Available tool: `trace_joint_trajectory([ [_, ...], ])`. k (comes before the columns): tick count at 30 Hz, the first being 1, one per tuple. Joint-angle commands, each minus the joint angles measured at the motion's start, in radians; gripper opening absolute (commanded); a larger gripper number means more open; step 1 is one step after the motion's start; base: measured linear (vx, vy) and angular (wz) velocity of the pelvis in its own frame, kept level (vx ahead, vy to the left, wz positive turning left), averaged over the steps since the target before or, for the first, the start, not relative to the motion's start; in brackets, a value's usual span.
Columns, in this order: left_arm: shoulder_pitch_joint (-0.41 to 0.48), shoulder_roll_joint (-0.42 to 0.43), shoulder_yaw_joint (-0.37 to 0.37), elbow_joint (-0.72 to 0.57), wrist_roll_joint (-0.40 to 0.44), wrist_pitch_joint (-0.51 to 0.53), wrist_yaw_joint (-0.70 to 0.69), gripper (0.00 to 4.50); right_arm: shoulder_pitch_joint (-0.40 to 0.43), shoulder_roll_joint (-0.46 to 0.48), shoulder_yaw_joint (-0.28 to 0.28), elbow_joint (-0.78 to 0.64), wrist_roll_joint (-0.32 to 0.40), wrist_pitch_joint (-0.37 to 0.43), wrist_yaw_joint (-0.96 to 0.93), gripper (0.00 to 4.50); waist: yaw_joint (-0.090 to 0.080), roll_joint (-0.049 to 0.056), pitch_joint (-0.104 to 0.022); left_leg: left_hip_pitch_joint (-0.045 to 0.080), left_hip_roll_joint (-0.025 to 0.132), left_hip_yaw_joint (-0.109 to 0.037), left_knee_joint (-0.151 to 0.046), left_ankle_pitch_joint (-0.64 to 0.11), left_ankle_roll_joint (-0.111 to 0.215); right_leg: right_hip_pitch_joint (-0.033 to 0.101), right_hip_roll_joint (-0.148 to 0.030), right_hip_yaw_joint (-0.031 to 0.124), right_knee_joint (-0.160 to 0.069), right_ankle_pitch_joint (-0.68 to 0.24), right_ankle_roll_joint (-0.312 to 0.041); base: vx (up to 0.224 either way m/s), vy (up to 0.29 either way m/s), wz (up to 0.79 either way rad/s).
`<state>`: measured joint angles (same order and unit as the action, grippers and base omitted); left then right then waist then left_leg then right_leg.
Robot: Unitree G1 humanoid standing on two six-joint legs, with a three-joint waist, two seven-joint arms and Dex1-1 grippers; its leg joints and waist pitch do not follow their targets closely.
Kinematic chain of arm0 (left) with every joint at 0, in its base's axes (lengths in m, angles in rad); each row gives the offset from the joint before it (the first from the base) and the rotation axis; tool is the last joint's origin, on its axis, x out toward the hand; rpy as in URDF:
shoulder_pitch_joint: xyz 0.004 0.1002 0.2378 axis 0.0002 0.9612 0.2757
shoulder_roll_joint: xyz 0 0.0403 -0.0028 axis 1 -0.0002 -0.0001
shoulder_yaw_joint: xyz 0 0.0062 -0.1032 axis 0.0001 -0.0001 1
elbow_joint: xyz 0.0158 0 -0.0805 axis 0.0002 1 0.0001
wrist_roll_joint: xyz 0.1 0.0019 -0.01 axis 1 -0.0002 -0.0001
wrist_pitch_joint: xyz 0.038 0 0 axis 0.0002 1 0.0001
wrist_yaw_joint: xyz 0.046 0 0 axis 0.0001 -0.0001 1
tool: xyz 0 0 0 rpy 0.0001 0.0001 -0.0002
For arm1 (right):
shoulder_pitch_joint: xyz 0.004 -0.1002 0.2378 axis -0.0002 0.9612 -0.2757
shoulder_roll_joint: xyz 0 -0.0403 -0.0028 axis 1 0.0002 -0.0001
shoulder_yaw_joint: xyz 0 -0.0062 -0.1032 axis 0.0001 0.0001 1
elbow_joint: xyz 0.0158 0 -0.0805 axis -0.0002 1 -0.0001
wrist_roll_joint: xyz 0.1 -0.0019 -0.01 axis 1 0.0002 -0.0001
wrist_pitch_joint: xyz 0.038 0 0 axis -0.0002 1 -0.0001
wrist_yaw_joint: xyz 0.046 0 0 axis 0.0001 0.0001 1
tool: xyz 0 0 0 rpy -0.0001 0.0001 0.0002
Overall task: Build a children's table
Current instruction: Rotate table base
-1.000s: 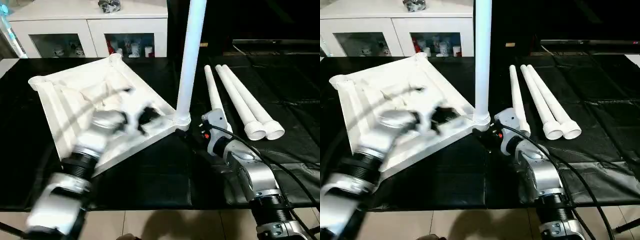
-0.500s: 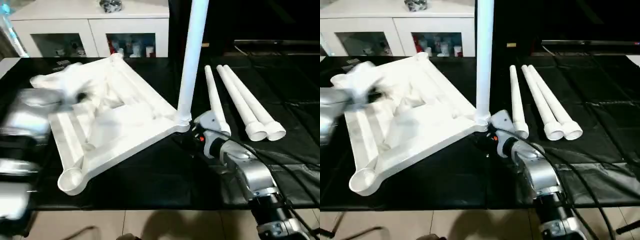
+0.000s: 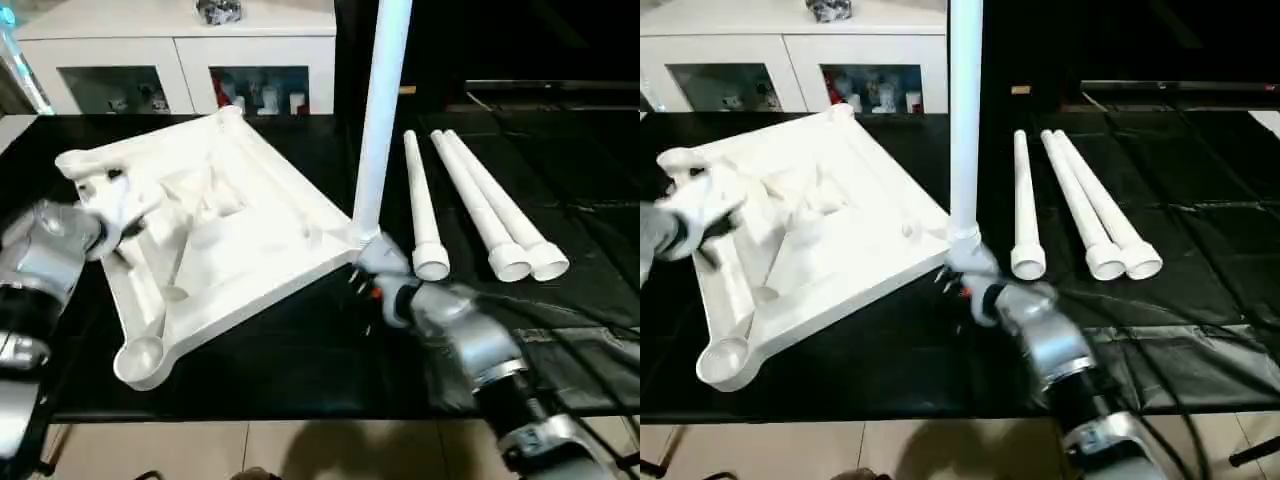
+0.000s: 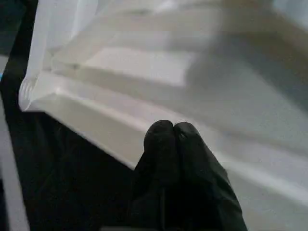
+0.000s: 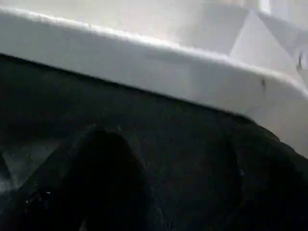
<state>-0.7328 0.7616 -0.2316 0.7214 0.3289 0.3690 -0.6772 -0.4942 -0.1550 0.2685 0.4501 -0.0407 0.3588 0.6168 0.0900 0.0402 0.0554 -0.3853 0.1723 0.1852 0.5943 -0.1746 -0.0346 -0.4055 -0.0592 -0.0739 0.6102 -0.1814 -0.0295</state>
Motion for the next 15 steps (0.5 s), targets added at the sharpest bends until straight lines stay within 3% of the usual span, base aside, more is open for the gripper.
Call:
trace_joint_trajectory([
  [1, 0.004, 0.014, -0.003, -0.019, 0.005, 0.006, -0.020, 0.06, -0.020, 0.007, 0.001, 0.000, 0.010, -0.019, 0.010, 4.50, 0.002, 0.003, -0.068, 0.027, 0.064, -0.037, -0.075, -0.248, -0.027, 0.045, -0.102, 0.062, -0.069, -0.204, -0.184, 0.000, 0.000, 0.00],
  [7, 0.032, 0.019, -0.027, -0.042, 0.003, 0.026, -0.090, 0.06, -0.024, 0.012, 0.012, 0.032, -0.001, -0.053, 0.016, 4.50, 0.007, 0.008, -0.069, 0.028, 0.066, -0.037, -0.075, -0.239, -0.030, 0.044, -0.103, 0.063, -0.066, -0.188, -0.186, 0.000, 0.000, 0.00],
  [12, 0.117, 0.065, -0.106, -0.159, -0.010, 0.042, -0.304, 0.06, -0.061, 0.046, -0.012, 0.111, -0.003, -0.079, -0.043, 4.50, 0.006, 0.013, -0.068, 0.028, 0.069, -0.039, -0.077, -0.253, -0.038, 0.043, -0.107, 0.065, -0.068, -0.197, -0.198, 0.000, 0.000, 0.00],
  [15, 0.169, 0.079, -0.114, -0.262, -0.084, 0.050, -0.429, 0.06, -0.081, 0.066, -0.029, 0.155, 0.004, -0.076, -0.071, 4.50, 0.002, 0.015, -0.067, 0.031, 0.070, -0.039, -0.078, -0.277, -0.048, 0.042, -0.110, 0.067, -0.068, -0.210, -0.210, 0.000, 0.000, 0.00],
])
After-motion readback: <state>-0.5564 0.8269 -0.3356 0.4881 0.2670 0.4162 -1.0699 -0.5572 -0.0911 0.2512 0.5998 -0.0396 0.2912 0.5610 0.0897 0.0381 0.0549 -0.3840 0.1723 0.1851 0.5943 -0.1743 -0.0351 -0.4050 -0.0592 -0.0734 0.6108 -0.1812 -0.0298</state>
